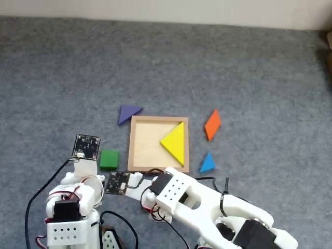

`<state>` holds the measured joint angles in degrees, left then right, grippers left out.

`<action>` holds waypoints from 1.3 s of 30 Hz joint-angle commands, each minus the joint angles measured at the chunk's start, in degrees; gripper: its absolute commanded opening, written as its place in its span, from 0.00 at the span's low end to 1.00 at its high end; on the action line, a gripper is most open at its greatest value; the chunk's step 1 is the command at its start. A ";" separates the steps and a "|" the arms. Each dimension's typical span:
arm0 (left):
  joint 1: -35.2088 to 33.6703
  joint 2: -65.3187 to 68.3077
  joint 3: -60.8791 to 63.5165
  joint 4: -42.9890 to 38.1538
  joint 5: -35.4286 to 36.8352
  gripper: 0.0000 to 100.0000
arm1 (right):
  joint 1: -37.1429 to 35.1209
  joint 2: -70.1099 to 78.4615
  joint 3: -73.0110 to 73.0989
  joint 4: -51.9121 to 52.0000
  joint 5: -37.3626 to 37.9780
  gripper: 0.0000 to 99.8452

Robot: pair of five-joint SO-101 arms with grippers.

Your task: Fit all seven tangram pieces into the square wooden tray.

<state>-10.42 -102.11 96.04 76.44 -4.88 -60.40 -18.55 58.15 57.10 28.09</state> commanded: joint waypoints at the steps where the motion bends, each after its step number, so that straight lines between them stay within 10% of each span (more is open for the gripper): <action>1: -1.10 -1.98 1.19 0.35 -0.09 0.01 | 1.54 0.31 0.13 1.27 -0.26 0.19; 21: -1.10 -1.98 1.19 0.35 -0.09 0.01 | 8.48 -14.81 -7.60 10.07 5.45 0.17; 39: -1.10 -1.98 1.19 0.35 -0.09 0.01 | 1.63 -14.64 -7.08 12.26 -34.90 0.31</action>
<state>-10.42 -102.11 96.04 76.44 -4.88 -56.00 -31.03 53.76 71.16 -0.57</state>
